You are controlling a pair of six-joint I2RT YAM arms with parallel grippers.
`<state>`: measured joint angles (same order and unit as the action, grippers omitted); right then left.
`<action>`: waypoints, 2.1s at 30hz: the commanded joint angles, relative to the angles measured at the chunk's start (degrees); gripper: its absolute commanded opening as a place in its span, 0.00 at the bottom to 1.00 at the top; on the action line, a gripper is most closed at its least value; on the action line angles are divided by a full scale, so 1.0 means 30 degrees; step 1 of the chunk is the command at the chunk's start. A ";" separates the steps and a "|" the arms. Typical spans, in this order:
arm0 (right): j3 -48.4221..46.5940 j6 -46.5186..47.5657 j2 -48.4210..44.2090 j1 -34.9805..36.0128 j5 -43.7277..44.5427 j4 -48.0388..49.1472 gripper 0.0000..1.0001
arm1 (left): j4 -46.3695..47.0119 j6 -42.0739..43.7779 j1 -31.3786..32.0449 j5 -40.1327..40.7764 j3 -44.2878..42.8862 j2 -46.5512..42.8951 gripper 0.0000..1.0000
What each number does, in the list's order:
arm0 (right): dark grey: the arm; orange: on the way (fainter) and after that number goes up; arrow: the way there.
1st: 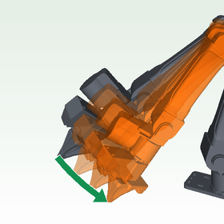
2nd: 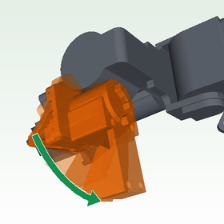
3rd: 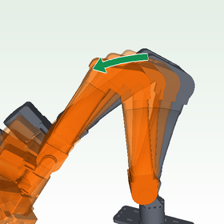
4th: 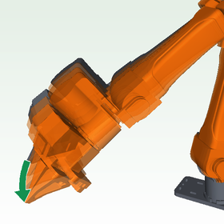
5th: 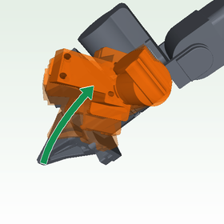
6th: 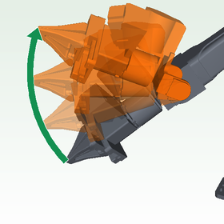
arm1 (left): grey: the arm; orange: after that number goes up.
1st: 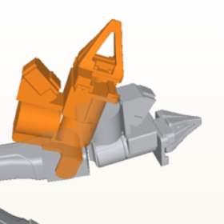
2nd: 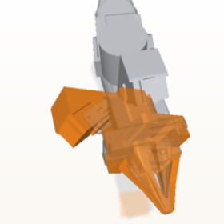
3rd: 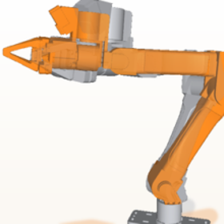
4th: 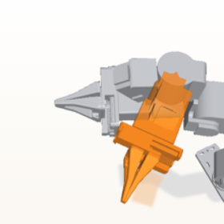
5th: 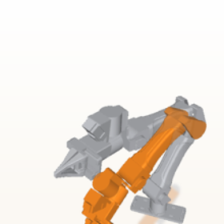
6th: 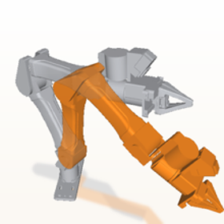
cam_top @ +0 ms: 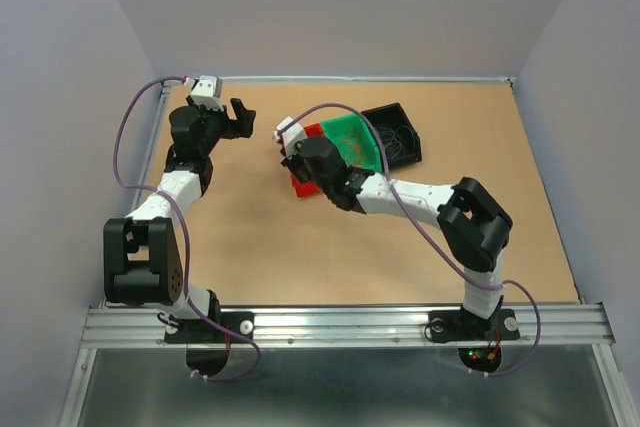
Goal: Untangle the cables
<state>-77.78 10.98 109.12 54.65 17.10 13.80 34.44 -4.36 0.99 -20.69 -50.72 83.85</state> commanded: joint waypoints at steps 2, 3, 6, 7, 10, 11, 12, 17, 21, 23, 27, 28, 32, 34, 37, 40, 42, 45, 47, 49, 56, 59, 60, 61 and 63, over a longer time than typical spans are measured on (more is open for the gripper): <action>-0.0761 -0.5239 0.0567 -0.2249 -0.3884 -0.2341 0.00 | 0.0709 0.0076 -0.0039 -0.0370 -0.0965 -0.0061 0.91; -0.1199 -0.5562 0.0947 -0.2454 -0.3682 -0.2867 0.00 | 0.0680 0.0106 -0.0039 -0.0370 -0.0994 -0.0061 0.91; -0.3860 -0.6268 0.3433 -0.2691 -0.3039 -0.6114 0.00 | 0.0621 0.0164 -0.0039 -0.0428 -0.0965 -0.0090 0.91; -0.4710 -0.6587 0.4369 -0.2690 -0.2861 -0.8213 0.01 | 0.0650 0.0164 -0.0039 -0.0457 -0.0965 -0.0119 0.91; -0.7031 -0.7440 0.6748 -0.2778 -0.2507 -1.0517 0.00 | 0.0650 0.0194 -0.0039 -0.0545 -0.0935 -0.0207 0.91; -0.7091 -0.7730 0.6925 -0.2807 -0.2537 -1.0519 0.01 | 0.0650 0.0194 -0.0039 -0.0546 -0.0906 -0.0207 0.91; -0.7121 -0.7878 0.6927 -0.2837 -0.2711 -1.0519 0.01 | 0.0679 0.0223 -0.0010 -0.0517 -0.0906 -0.0236 0.91; -0.7034 -0.7792 0.5612 -0.2837 -0.3064 -1.0052 0.14 | 0.0738 0.0340 0.0078 -0.0429 -0.0877 -0.0149 0.91; -0.5485 -0.7500 0.3534 -0.2808 -0.2655 -0.8356 0.27 | 0.0768 0.0691 0.0312 -0.0107 -0.0760 -0.0295 0.91; -0.3757 -0.7323 0.1778 -0.2808 -0.2712 -0.6774 0.34 | 0.0855 0.0984 0.0547 0.0127 -0.0555 -0.0498 0.91; -0.0950 -0.7030 -0.1153 -0.2837 -0.2948 -0.4080 0.48 | 0.1119 0.1336 0.1102 0.1559 -0.0116 -0.1083 0.95; -0.0475 -0.7001 -0.1768 -0.2837 -0.2802 -0.3232 0.50 | 0.1264 0.1365 0.1133 0.1854 0.0030 -0.1231 0.97; 0.2308 -0.7146 -0.4435 -0.2808 -0.2333 -0.0885 0.84 | 0.2143 0.1337 0.1163 0.2384 0.0909 -0.2051 0.99; 0.3714 -0.7264 -0.5958 -0.2808 -0.2011 0.0081 0.87 | 0.2465 0.1307 0.1163 0.2414 0.1201 -0.2433 0.99; 0.6080 -0.7819 -0.8878 -0.2808 -0.1311 0.1543 0.89 | 0.2730 0.1133 0.1133 0.3083 0.1582 -0.3018 0.99; 0.8396 -0.8230 -1.2244 -0.2808 0.0326 0.1758 0.89 | 0.3224 0.0520 0.1133 0.4196 0.2312 -0.3955 0.99; 0.9543 -0.8231 -1.4214 -0.2808 0.1238 0.1407 0.90 | 0.3928 0.0370 0.1133 0.4873 0.2899 -0.4629 0.99; 1.2937 -0.8115 -1.8550 -0.2808 0.2850 0.1405 0.96 | 0.4896 0.0398 0.1104 0.3621 0.3692 -0.4982 0.99; 1.5596 -0.8433 -2.1820 -0.2808 0.4224 0.2164 0.98 | 0.5103 0.0661 0.1104 0.1454 0.3723 -0.4721 0.99; 1.7013 -0.9079 -2.3795 -0.2808 0.5194 0.3333 0.98 | 0.5016 0.0838 0.1104 0.0426 0.3606 -0.4486 0.99; 1.9539 -0.9168 -2.8227 -0.2808 0.6690 0.4687 0.97 | 0.4810 0.1161 0.1104 0.0920 0.3458 -0.4250 0.99; 1.9568 -0.9023 -2.8463 -0.2837 0.6428 0.4657 0.97 | 0.4986 0.1190 0.1104 0.0860 0.3576 -0.4251 0.99; 1.9569 -0.9051 -2.8434 -0.2808 0.6457 0.4657 0.97 | 0.4986 0.1190 0.1104 0.0861 0.3547 -0.4192 0.99; 1.9569 -0.9081 -2.8289 -0.2837 0.6515 0.4657 0.97 | 0.4957 0.1190 0.1104 0.0861 0.3547 -0.4192 0.99; 1.9510 -0.9081 -2.8054 -0.2808 0.6574 0.4686 0.97 | 0.4986 0.1161 0.1104 0.0831 0.3518 -0.4104 0.99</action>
<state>-19.88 -15.90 24.29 45.84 34.74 24.67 45.23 -1.74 4.40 -17.34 -39.99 71.55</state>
